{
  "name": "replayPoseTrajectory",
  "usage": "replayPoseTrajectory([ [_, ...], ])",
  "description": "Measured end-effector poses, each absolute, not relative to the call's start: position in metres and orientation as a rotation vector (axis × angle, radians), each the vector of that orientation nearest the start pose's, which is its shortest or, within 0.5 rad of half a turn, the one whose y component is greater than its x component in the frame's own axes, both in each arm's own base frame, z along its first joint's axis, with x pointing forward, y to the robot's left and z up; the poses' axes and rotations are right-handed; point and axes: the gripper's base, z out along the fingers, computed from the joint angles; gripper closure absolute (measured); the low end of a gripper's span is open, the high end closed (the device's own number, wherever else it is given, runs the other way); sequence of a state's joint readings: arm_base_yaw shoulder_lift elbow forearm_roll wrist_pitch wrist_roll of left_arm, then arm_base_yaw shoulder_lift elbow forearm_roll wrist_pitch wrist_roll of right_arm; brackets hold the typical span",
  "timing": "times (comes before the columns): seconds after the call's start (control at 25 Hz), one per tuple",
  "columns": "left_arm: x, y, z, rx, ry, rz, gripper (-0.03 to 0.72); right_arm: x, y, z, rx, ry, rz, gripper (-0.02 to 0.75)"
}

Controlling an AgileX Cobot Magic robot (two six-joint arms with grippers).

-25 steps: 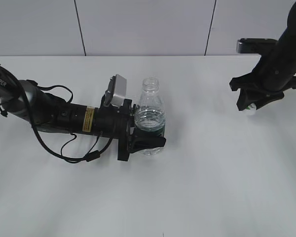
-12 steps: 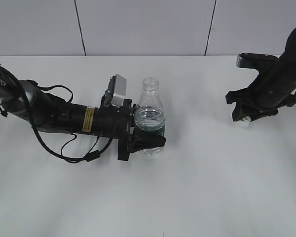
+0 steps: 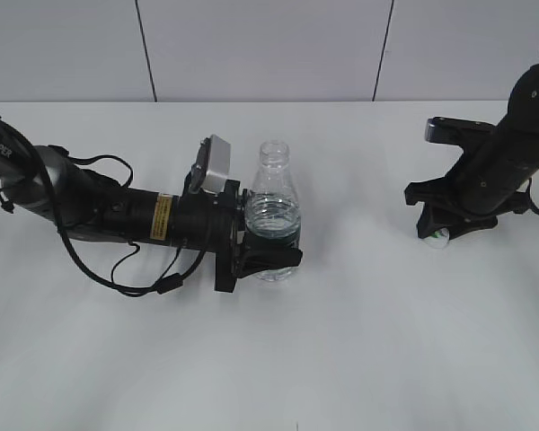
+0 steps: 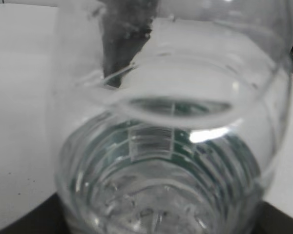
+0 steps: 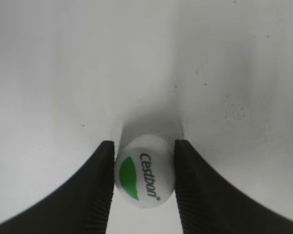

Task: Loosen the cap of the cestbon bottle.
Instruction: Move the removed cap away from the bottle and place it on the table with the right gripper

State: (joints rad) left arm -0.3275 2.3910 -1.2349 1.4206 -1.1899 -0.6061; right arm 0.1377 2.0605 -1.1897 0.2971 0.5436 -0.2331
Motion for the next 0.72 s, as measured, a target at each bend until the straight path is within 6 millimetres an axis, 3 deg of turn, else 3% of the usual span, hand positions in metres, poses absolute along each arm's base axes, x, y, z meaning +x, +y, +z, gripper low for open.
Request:
replayPoseTrajectory([
  [0.36,0.352,-0.208,0.054,1.356,1.470,-1.139,0.281,0.378,0.066,0.106,-0.191,2.875,0.251,0.450],
  [0.56,0.352,-0.208,0.054,1.356,1.471,-1.137,0.281,0.378,0.067,0.107,-0.191,2.874,0.254,0.390],
  [0.72,0.352,-0.208,0.054,1.354,1.472,-1.137,0.281,0.378,0.067,0.120,-0.193,2.841,0.255,0.370],
])
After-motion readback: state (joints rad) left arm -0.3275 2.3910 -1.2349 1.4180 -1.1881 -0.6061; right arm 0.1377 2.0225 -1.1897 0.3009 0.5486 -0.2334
